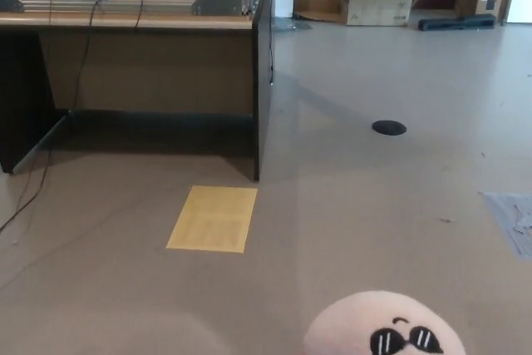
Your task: The robot extends its left hand to pick up an emotional support dumpling from the palm of a person and brings its hand down by its side. Then it extends its arm again to hand the dumpling back to the person.
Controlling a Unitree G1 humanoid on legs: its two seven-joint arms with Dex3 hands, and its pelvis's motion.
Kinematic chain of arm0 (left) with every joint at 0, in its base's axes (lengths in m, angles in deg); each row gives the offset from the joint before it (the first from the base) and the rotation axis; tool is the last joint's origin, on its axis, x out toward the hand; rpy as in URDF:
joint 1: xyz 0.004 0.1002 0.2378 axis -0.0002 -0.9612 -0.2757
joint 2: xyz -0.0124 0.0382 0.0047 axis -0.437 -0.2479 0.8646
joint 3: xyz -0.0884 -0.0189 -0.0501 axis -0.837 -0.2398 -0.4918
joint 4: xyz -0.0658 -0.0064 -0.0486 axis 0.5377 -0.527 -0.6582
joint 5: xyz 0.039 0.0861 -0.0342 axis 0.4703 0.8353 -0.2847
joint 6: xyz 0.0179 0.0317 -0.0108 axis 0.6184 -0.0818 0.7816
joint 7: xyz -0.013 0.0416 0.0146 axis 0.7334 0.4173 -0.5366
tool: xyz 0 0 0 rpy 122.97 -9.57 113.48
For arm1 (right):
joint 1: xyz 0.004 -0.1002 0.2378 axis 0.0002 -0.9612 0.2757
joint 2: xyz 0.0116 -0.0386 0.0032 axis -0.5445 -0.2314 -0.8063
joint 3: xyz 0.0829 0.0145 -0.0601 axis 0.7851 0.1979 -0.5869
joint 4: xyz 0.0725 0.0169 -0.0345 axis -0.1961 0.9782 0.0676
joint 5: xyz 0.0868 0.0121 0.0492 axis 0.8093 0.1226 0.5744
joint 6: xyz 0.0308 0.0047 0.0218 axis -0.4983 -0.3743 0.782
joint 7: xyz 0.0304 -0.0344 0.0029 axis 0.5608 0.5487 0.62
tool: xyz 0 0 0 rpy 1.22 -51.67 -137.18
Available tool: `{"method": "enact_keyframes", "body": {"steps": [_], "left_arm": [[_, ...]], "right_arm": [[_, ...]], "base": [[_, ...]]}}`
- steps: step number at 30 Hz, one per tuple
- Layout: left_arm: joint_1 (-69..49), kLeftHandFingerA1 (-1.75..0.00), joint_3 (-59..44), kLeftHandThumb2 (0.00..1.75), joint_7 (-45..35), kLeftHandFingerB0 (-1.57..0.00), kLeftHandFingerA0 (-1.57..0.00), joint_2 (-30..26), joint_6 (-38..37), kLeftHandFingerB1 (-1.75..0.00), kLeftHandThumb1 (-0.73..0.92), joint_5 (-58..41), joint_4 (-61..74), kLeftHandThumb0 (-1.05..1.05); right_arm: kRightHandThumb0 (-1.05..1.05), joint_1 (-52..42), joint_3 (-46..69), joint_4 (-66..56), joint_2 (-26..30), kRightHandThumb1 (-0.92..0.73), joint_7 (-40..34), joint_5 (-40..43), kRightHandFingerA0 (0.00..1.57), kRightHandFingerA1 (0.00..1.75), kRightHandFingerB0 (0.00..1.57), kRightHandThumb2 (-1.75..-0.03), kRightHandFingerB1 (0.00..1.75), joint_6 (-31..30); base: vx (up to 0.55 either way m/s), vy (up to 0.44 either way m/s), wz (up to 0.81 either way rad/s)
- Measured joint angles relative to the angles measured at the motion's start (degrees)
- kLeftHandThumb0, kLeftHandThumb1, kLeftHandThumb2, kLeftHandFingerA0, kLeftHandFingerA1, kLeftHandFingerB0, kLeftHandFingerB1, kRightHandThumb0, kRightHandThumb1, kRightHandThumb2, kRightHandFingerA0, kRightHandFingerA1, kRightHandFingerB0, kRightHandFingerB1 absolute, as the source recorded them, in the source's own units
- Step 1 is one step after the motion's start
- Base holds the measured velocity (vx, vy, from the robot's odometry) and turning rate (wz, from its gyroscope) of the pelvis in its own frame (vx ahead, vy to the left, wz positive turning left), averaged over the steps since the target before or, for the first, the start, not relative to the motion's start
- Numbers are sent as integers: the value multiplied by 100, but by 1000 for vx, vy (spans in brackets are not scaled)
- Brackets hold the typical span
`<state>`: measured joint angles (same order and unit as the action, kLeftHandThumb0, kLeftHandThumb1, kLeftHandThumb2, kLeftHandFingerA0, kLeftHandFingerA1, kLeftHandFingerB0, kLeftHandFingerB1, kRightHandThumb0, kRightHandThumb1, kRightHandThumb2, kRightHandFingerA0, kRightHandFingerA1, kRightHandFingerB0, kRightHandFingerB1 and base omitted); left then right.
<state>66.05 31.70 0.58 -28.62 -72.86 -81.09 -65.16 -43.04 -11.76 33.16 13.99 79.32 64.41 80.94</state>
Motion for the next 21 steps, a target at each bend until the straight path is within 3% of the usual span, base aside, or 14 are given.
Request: {"method": "enact_keyframes", "body": {"steps": [2,3,4,5,6,7,11,12,13,16,17,19,20,21], "left_arm": [[37,-40,-178,63,-160,-25,-29,4,-4,-34,53,-164,41,-38],[59,-51,-287,89,-260,-9,-13,3,-4,-49,37,-272,68,-22],[100,-40,-374,64,-357,-13,-21,-3,1,-32,45,-365,109,-47],[152,-48,-425,88,-423,0,-4,-22,4,-47,34,-427,162,-29],[305,-49,-507,88,-570,0,-4,-139,9,-48,34,-536,351,-30],[463,-39,-562,67,-676,-5,-11,-278,11,-21,46,-614,546,-55],[1148,-40,-677,72,-1046,-1,-3,-834,74,-22,35,-870,1157,-51],[1334,-29,-680,55,-1145,-2,-12,-965,116,-21,48,-930,1307,-51],[1485,-32,-674,74,-1232,-2,-3,-1072,156,-16,36,-975,1419,-55],[2137,-31,-563,74,-1537,-1,-2,-1450,344,-19,34,-1110,1846,-52],[2310,-28,-525,74,-1610,0,0,-1533,396,-18,33,-1131,1942,-51],[2796,-24,-377,75,-1803,0,-6,-1739,537,-20,35,-1186,2179,-54],[3050,-25,-286,53,-1902,0,-3,-1816,605,-25,39,-1208,2290,-57],[3262,-25,-191,53,-1988,0,-3,-1877,663,-25,39,-1221,2384,-57]], "right_arm": [[-61,31,0,75,0,-60,-71,-2,57,61,29,-90,48,184],[-60,35,0,139,0,-59,-114,-4,58,62,28,-90,48,300],[-60,34,1,185,1,-59,-140,-2,61,62,29,-89,47,379],[-60,36,3,208,2,-59,-156,-1,61,62,28,-89,47,424],[-60,42,4,241,-2,-59,-169,1,62,63,28,-89,47,496],[-59,47,5,262,-4,-59,-171,2,62,63,29,-89,47,543],[-59,76,5,311,-15,-59,-177,2,62,62,30,-89,47,658],[-59,81,5,319,-22,-59,-180,2,61,62,30,-88,47,682],[-52,82,5,329,-28,-72,-184,2,65,51,34,-61,34,696],[-51,83,2,364,-54,-71,-196,1,65,50,35,-61,34,741],[-57,83,0,366,-63,-59,-198,0,60,62,29,-88,47,751],[-58,85,-1,370,-77,-59,-200,0,61,63,29,-89,47,774],[-58,88,-1,372,-79,-59,-201,0,63,63,29,-89,47,782],[-58,91,-1,374,-79,-59,-201,0,63,63,29,-89,47,791]], "base": [[0,0,0],[0,0,0],[0,0,0],[48,-4,10],[-35,-6,10],[-37,-3,9],[0,0,0],[87,7,-2],[87,5,-1],[85,4,1],[0,0,0],[0,0,0],[0,0,0],[0,0,0]]}}
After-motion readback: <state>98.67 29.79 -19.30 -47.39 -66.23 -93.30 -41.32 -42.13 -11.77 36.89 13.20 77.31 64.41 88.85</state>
